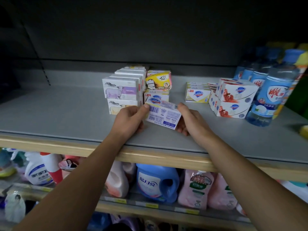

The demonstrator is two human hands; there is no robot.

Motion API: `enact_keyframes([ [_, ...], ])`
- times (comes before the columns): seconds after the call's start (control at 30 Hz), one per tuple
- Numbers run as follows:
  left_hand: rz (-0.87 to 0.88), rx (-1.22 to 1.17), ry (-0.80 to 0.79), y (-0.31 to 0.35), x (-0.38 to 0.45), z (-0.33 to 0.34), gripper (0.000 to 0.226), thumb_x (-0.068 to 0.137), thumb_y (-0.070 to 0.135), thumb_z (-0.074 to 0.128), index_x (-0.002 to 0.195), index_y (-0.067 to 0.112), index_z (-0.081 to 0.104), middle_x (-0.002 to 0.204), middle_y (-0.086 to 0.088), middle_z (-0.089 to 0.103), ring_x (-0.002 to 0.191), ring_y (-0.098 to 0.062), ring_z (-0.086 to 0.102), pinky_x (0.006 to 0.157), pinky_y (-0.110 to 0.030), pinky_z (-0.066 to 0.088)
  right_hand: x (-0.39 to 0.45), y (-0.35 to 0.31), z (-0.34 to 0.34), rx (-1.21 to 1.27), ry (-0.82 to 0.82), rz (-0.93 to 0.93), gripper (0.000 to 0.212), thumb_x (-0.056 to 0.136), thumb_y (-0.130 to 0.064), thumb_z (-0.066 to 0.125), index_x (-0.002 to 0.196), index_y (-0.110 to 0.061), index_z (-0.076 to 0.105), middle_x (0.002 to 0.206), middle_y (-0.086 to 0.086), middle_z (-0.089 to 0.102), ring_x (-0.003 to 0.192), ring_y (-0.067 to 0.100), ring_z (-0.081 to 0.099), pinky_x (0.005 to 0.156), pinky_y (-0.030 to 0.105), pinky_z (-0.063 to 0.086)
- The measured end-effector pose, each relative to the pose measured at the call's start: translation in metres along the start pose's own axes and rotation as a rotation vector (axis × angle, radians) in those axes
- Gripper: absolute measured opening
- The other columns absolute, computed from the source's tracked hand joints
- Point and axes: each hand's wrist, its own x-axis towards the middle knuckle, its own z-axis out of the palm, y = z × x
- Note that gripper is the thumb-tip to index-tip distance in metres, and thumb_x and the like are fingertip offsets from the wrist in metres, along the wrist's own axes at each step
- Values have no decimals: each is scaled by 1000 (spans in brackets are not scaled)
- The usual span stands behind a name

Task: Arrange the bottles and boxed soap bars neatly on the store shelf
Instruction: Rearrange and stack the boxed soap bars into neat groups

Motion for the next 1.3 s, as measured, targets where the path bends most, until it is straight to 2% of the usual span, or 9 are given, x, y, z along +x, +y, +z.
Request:
enact_keyframes([
  [0.23, 12, -17, -12, 1, 0, 0, 48, 88, 59, 52, 69, 17, 66, 54, -4, 63, 49, -13, 55, 59, -28, 47, 2, 0, 0, 37, 21, 25, 52, 76, -69, 41, 81, -26, 71, 68, -7, 71, 45, 11, 55, 39, 18, 36],
  [0.37, 30, -157, -81, 4, -5, -1, 36, 89, 56, 50, 73, 31, 70, 60, -5, 65, 50, -12, 55, 52, -21, 46, 3, 8, 2, 253, -17, -57, 12, 95, -31, 59, 103, -33, 67, 101, -4, 67, 51, 18, 59, 44, 24, 45],
  [0.43, 3, -200, -63, 4, -4, 0, 35, 94, 51, 51, 95, 23, 72, 70, 1, 70, 52, -9, 58, 51, -20, 47, 2, 11, 1, 261, -101, -129, 33, 94, -14, 62, 122, -32, 59, 121, -6, 62, 64, 19, 67, 56, 25, 52],
  [0.53, 24, -216, -37, 3, -1, 1, 30, 97, 40, 54, 114, 20, 68, 82, 0, 75, 51, -8, 60, 49, -22, 48, 1, 11, 0, 197, -85, -206, 34, 94, -22, 63, 124, -37, 56, 123, -14, 60, 92, 10, 70, 70, 25, 56],
  [0.73, 84, -216, -73, -2, 1, -1, 42, 90, 15, 67, 131, 21, 56, 78, 4, 73, 45, -13, 56, 47, -20, 47, 6, 14, 1, 64, 59, -186, 37, 93, -20, 66, 126, -29, 53, 113, -25, 60, 97, 8, 68, 93, 35, 54],
  [0.83, 86, -263, -112, -2, 1, -3, 42, 90, 4, 64, 130, 17, 58, 100, 2, 75, 48, -17, 58, 53, -27, 53, 6, 14, 2, 59, 33, -192, 26, 91, -13, 67, 110, -30, 62, 104, -13, 72, 92, 2, 69, 90, 33, 56],
  [0.97, 59, -404, -138, -3, 0, -5, 36, 87, 2, 67, 119, 18, 65, 109, -5, 72, 61, -27, 67, 63, -34, 59, 3, 12, 2, 121, 7, -203, 32, 87, -9, 68, 106, -32, 59, 117, -5, 67, 64, 12, 69, 61, 26, 56],
  [1.13, 57, -455, -120, -6, 1, -5, 10, 86, 18, 69, 95, 19, 72, 117, -6, 68, 100, -29, 68, 83, -42, 59, -5, 7, 1, 52, -35, -248, 27, 72, -36, 69, 96, -43, 58, 113, -23, 64, 98, 29, 65, 85, 41, 56],
  [1.3, 104, -371, -123, -9, 4, -6, 13, 82, 8, 74, 91, 18, 74, 123, -1, 66, 115, -22, 62, 81, -32, 56, -4, 8, 2, 33, -76, -300, 37, 85, -2, 69, 98, -34, 56, 138, -15, 49, 94, 10, 71, 82, 26, 56],
])
